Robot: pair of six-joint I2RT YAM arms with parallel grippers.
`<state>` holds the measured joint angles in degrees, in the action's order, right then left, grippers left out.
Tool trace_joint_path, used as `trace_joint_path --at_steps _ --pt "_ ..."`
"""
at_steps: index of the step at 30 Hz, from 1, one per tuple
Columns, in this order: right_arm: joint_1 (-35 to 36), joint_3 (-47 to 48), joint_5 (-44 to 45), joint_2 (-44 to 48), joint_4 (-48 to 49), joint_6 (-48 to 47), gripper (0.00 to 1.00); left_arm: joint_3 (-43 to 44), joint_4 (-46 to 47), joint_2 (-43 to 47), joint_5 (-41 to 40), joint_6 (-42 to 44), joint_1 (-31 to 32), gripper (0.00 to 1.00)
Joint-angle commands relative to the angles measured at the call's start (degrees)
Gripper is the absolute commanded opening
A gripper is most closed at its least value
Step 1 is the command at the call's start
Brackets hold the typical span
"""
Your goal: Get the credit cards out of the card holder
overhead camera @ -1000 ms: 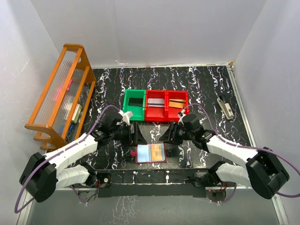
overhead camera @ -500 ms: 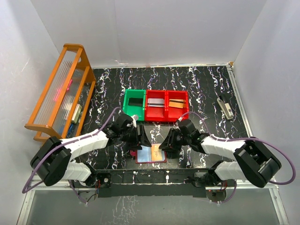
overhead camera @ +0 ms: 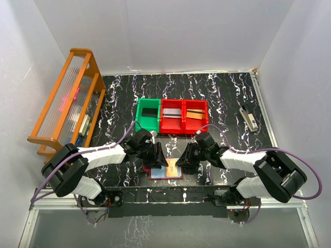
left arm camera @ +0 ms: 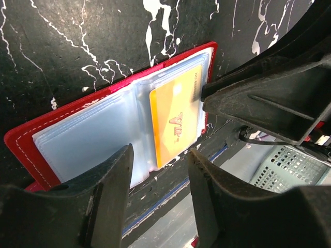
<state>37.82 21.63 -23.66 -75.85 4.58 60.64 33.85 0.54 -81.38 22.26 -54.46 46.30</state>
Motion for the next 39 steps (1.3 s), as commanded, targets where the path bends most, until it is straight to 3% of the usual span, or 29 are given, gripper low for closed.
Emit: trace_joint_path --at_steps 1,6,18,22,26,39 --pt "0.3 -1.2 1.7 -0.1 0.2 -0.2 0.19 -1.2 4.8 -0.2 0.5 -2.1 0.5 0.42" --pt "0.4 -2.3 1.1 0.0 0.9 0.2 0.18 -3.0 10.9 -3.6 2.6 -5.0 0.8 0.32" --pt "0.4 -4.2 -1.0 -0.5 2.9 0.5 0.17 -7.3 22.4 -4.7 3.9 -10.1 1.0 0.20" --pt "0.5 -4.1 -1.3 -0.5 3.1 0.5 0.17 -7.0 26.1 -4.7 5.7 -10.9 0.9 0.11" --pt "0.5 -4.0 -0.9 -0.8 2.6 0.4 0.17 -5.9 23.3 -3.4 4.6 -9.7 0.9 0.00" --pt "0.5 0.7 2.6 5.1 -3.7 -2.3 0.23 -7.8 14.1 2.7 0.0 -6.7 1.0 0.00"
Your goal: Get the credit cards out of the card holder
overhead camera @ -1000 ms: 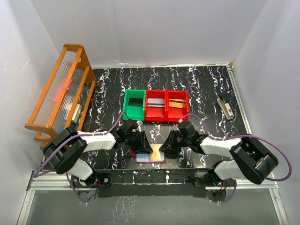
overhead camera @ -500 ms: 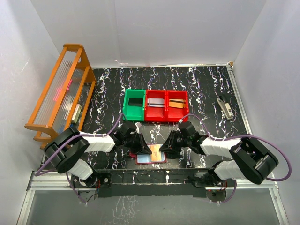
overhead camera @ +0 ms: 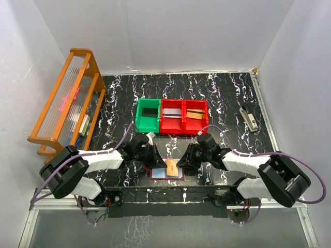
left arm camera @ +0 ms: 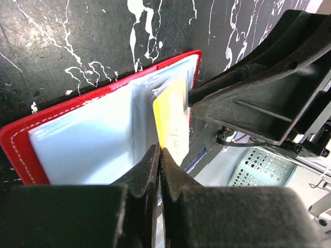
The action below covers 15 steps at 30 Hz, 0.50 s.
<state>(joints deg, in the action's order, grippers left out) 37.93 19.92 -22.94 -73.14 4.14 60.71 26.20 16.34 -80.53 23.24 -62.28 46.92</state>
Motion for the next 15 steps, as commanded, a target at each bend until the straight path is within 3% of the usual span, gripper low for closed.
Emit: trace_joint_path --at_steps 1,10,15 --pt "0.5 2.8 1.7 2.8 -3.5 -2.7 0.24 -0.1 -1.9 1.9 -1.1 1.3 0.3 0.00" --pt "1.5 4.7 -2.0 3.8 -0.9 -2.3 0.25 0.2 -2.9 1.9 -1.4 1.9 0.4 0.00" --pt "2.1 4.4 0.6 3.2 -2.4 -1.1 0.25 0.7 -3.0 1.9 -1.1 1.8 0.3 0.00"
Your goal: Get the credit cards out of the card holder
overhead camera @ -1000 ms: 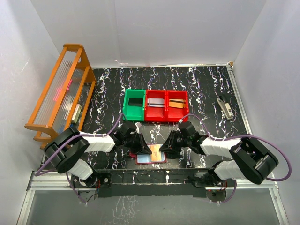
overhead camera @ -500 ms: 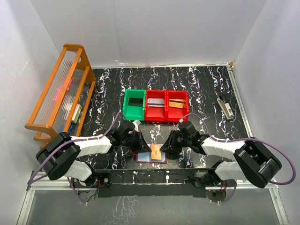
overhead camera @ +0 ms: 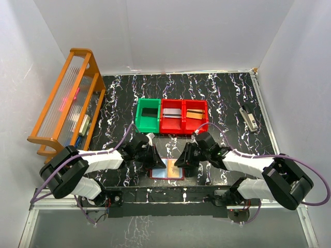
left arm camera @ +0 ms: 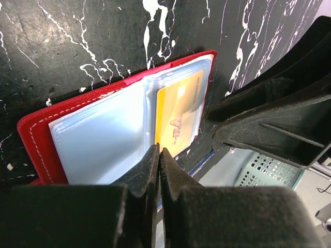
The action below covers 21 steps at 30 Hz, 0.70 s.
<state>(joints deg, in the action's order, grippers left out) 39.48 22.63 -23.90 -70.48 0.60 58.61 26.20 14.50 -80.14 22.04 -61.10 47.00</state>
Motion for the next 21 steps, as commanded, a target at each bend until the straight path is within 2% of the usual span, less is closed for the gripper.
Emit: trace_joint_path --at_steps 1,5,12,21 --pt "0.6 1.5 2.4 0.1 0.2 1.5 0.25 0.8 -1.0 1.5 0.4 0.5 0.2 0.00" --pt "0.6 -0.5 2.9 -2.1 0.9 2.7 0.25 1.0 0.2 0.5 2.0 0.6 0.3 0.14" --pt "0.7 -1.7 3.9 -4.5 0.9 3.3 0.25 1.4 0.6 -2.6 3.7 0.8 0.2 0.29" --pt "0.7 -6.4 2.3 -6.1 5.8 5.7 0.23 -1.2 6.2 -5.4 3.3 -2.8 0.3 0.36"
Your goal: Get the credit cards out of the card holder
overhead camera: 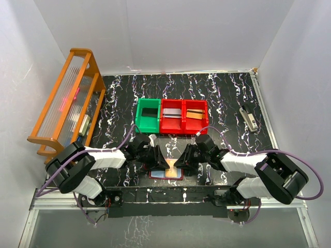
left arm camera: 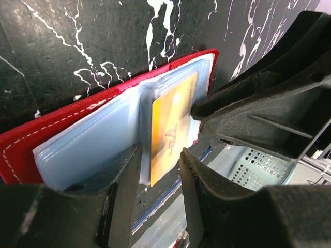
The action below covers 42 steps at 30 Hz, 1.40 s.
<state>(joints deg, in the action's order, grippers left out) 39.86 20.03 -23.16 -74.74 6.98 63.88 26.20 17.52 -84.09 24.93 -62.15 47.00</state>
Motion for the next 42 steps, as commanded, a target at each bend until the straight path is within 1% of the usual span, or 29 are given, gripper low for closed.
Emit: trace_joint_path --at_steps 1,3,6,9,13,17,20,33,37,42 --pt "0.3 -4.3 1.3 -1.8 -0.1 0.6 0.23 -1.5 4.7 -2.1 0.7 -2.5 0.3 0.35" --pt "0.3 -4.9 1.3 -1.8 0.1 0.7 0.23 -1.9 8.0 -3.3 1.3 -4.0 0.3 0.31" --pt "0.3 -5.3 1.5 -1.8 -0.1 0.5 0.23 -2.6 9.9 -3.3 1.0 -5.4 0.3 0.20" --pt "0.3 -5.3 2.0 -1.7 -0.6 0.5 0.23 -3.0 7.9 -1.4 -0.7 -5.4 0.3 0.09" --pt "0.3 -5.0 3.1 -1.6 -2.0 0.0 0.23 -3.5 3.6 2.4 -3.0 -4.3 0.3 0.01" --pt "0.3 -4.8 3.7 -2.0 -2.3 -0.1 0.24 -3.9 -0.1 5.4 -4.2 -2.9 0.3 0.00" --pt "0.3 -4.7 3.4 -2.3 -2.2 -0.2 0.24 -4.6 -0.9 7.9 -4.8 -2.7 0.2 0.00" --pt "0.3 -3.6 3.0 -1.7 -2.9 -0.9 0.24 -4.5 -5.6 10.9 -6.0 -0.8 0.2 0.00" --pt "0.3 -1.6 2.9 0.7 -4.5 -1.8 0.25 -4.5 -5.9 10.9 -6.0 -0.7 0.3 0.00" --pt "0.3 4.1 2.7 6.3 -7.0 -2.7 0.29 -4.4 -5.5 11.0 -6.0 -0.9 0.3 0.00"
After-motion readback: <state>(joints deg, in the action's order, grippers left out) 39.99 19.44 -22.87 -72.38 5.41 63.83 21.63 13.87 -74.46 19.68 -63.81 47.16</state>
